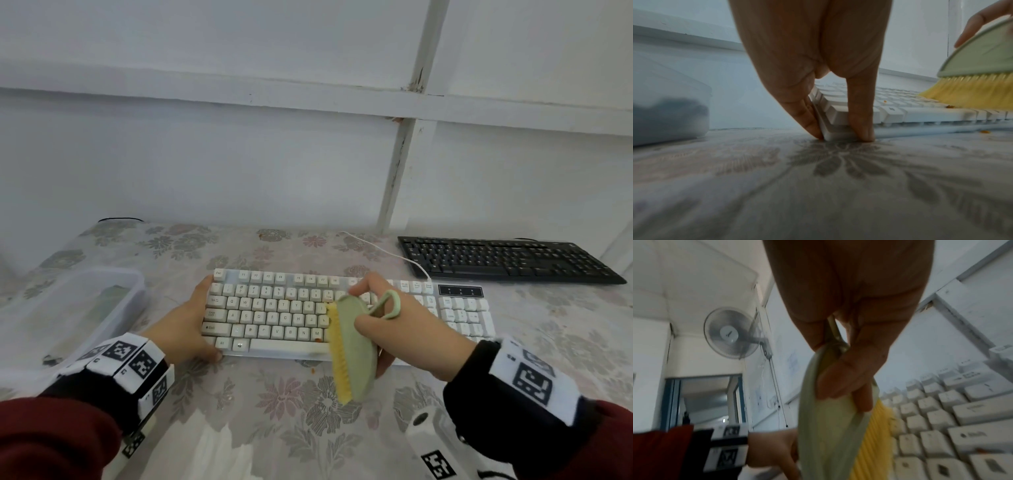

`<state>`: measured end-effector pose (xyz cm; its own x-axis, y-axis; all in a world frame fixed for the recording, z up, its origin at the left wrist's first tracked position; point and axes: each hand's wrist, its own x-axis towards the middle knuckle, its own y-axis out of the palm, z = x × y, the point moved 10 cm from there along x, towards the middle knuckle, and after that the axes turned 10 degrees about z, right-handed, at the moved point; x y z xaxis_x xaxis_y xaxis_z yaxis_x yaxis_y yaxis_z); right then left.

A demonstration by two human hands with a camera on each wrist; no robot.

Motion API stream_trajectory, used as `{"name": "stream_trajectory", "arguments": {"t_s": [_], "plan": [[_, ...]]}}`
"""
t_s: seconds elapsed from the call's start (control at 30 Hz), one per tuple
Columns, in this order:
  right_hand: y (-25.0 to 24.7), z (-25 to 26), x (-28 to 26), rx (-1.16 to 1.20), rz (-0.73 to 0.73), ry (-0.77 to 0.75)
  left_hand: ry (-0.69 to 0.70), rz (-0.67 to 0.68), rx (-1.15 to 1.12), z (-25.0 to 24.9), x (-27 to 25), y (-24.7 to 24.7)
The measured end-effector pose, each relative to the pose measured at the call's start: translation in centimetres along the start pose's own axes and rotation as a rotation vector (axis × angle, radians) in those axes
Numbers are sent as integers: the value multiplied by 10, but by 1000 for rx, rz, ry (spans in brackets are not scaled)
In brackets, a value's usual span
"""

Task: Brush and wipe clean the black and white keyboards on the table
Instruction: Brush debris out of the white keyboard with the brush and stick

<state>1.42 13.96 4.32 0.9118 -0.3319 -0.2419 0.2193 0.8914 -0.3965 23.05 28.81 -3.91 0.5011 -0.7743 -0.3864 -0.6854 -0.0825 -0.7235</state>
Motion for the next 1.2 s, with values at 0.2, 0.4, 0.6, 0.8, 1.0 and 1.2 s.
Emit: {"name": "stream_trajectory", "arguments": {"t_s": [0.2, 0.4, 0.6, 0.8, 1.0, 1.2], "plan": [[-34, 21, 7, 54, -217, -82, -1, 3, -9, 1, 2, 0], [-11, 5, 16, -7, -139, -53, -6, 0, -6, 2, 1, 0], [-7, 4, 0, 40, -70, -47, -8, 3, 1, -1, -1, 0], [-35, 27, 14, 54, -268, -143, -4, 11, -7, -2, -1, 1], [-17, 14, 28, -5, -191, -94, -9, 3, -12, 3, 2, 1], [4, -1, 20, -25, -33, -28, -15, 2, -25, 8, 5, 0]]}}
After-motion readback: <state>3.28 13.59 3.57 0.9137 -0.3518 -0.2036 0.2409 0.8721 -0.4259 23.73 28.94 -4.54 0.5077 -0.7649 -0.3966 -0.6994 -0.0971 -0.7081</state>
